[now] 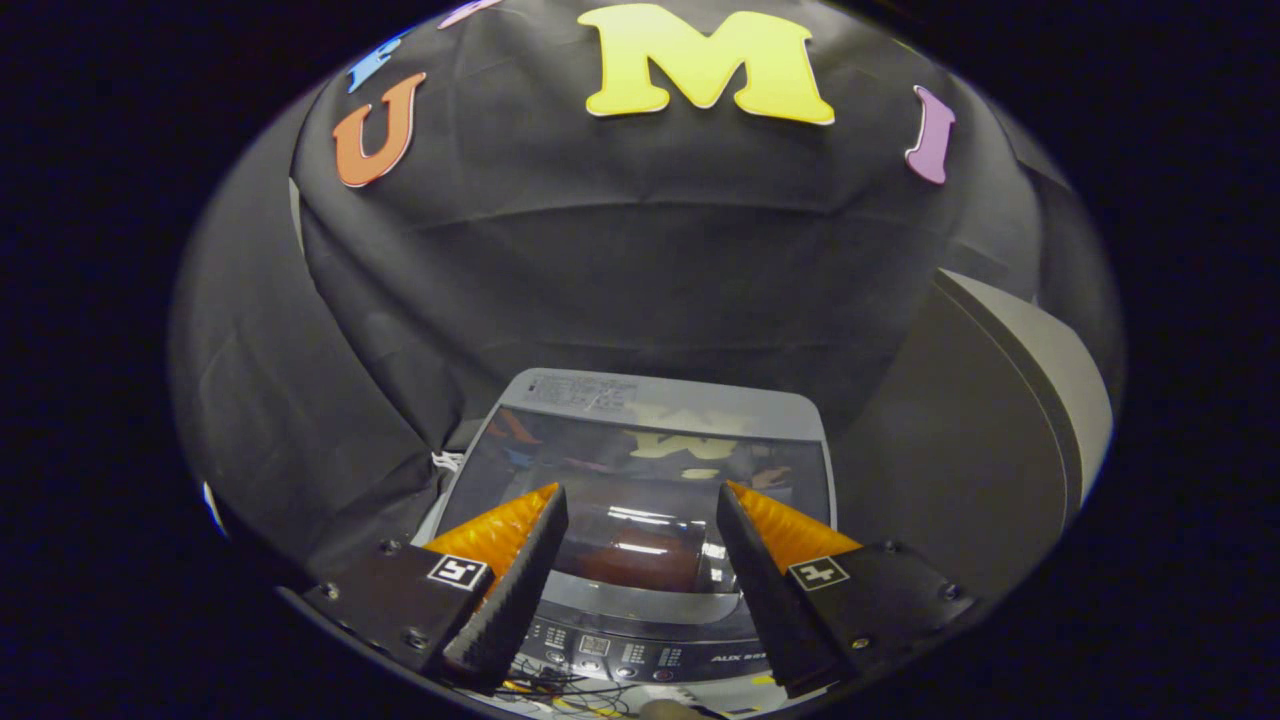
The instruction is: Put the clothes into the washing machine and then close the washing machine lid.
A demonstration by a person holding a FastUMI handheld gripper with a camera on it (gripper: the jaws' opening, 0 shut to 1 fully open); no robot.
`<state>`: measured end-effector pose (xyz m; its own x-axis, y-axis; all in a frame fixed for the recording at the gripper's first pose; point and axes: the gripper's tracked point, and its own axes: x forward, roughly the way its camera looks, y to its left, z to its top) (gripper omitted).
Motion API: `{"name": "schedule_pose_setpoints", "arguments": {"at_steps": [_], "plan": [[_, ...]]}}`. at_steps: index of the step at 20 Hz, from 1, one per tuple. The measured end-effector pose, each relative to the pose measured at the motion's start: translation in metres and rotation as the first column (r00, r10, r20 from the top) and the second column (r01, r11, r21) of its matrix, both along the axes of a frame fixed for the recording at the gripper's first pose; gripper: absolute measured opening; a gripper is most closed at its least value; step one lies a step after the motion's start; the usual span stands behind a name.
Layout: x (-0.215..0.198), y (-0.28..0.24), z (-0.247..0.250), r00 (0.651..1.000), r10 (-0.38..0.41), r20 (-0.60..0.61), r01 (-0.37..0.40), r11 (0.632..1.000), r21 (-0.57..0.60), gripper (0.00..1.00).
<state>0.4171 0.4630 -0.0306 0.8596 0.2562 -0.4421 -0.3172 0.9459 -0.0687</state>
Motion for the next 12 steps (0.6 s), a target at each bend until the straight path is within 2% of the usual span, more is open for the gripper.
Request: {"name": "schedule_pose_setpoints", "arguments": {"at_steps": [6,8,12], "plan": [[-0.027,-0.01,0.004,1.0,0.027,0.015,-0.026,1.0,-0.013,0.95],[-0.046,-0.016,0.019,0.998,0.032,0.047,-0.032,0.999,-0.007,0.94],[-0.11,-0.038,0.075,0.986,0.054,0.156,-0.061,0.997,0.039,0.95]]}}
